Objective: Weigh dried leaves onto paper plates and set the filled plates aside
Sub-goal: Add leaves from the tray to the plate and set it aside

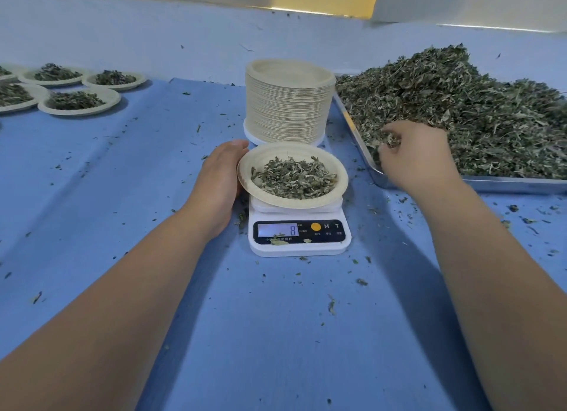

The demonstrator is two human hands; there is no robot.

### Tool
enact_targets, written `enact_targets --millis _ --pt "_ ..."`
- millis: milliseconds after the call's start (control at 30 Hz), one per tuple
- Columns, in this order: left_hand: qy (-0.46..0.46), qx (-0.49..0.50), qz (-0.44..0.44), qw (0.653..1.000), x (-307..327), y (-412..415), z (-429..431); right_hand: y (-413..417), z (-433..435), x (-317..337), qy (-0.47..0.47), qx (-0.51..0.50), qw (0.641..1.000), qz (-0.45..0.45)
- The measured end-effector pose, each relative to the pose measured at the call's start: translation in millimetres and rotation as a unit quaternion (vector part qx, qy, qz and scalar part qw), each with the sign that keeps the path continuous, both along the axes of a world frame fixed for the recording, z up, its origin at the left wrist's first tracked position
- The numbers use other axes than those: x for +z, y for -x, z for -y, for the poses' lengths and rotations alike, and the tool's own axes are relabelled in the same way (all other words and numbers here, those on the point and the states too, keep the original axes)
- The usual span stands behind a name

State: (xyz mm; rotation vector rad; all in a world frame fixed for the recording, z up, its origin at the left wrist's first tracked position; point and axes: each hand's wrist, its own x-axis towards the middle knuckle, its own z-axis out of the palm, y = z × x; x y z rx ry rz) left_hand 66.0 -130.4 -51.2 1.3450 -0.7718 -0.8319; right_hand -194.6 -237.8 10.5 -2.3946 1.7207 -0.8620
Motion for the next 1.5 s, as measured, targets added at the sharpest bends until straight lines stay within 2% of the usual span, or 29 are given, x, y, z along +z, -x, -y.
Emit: enact_targets --millis 167,300,500,600,667,733,800,900,1100,1200,1267,1300,1400,1433,1500 --pt "0.011 -0.001 0.010 1.000 1.2 1.5 -1.7 -23.0 -29.2 5.1 0.084 0.104 0.991 0.029" --pt "0.024 -0.008 0.022 0.999 3.4 5.2 -5.4 -42.7 -48.0 5.6 -0.012 0.209 0.978 -0.002" --pt "0.044 -0.028 0.009 0.999 5.8 8.1 -9.2 -53.0 -54.7 5.8 -0.062 0.243 0.966 -0.064" --pt "0.042 -0.032 0.006 0.999 4.7 6.8 -9.4 -53.6 -56.0 3.1 -0.055 0.246 0.965 -0.069" --pt "0.036 -0.028 0.007 0.999 6.0 6.2 -8.9 -51.3 -55.6 3.4 -0.026 0.231 0.972 -0.033" --pt "0.028 -0.023 0.011 0.999 7.9 7.8 -8.6 -46.5 -52.5 3.5 0.021 0.176 0.984 -0.018" --pt "0.019 -0.018 0.019 0.999 9.6 11.1 -9.1 -40.5 -49.2 1.3 0.053 0.101 0.991 -0.067" --pt "0.006 -0.016 0.036 0.999 11.5 16.1 -9.7 -36.1 -46.7 -4.7 0.008 0.061 0.994 -0.092" --pt "-0.013 -0.003 0.073 0.997 8.5 23.2 -8.6 -37.5 -46.8 -5.2 -0.092 0.095 0.990 -0.050" --pt "-0.017 0.022 0.042 0.999 14.7 25.3 -10.3 -38.4 -45.8 -2.8 -0.107 0.098 0.988 0.047" --pt "-0.008 0.050 -0.011 0.999 22.6 23.1 -12.5 -45.5 -45.2 -1.0 -0.145 0.107 0.970 0.162" --pt "-0.005 0.070 -0.036 0.997 26.6 19.8 -14.7 -51.1 -47.2 -0.5 -0.184 0.113 0.949 0.229" --pt "-0.006 0.141 -0.088 0.986 33.7 4.3 -31.3 -72.3 -60.1 2.3 -0.331 0.144 0.841 0.402" --pt "-0.001 0.159 -0.101 0.982 35.5 -3.4 -38.9 -81.6 -66.7 4.6 -0.368 0.160 0.811 0.426" --pt "0.015 0.185 -0.118 0.976 39.3 -22.2 -56.4 -103.3 -80.4 8.3 -0.412 0.197 0.780 0.428"
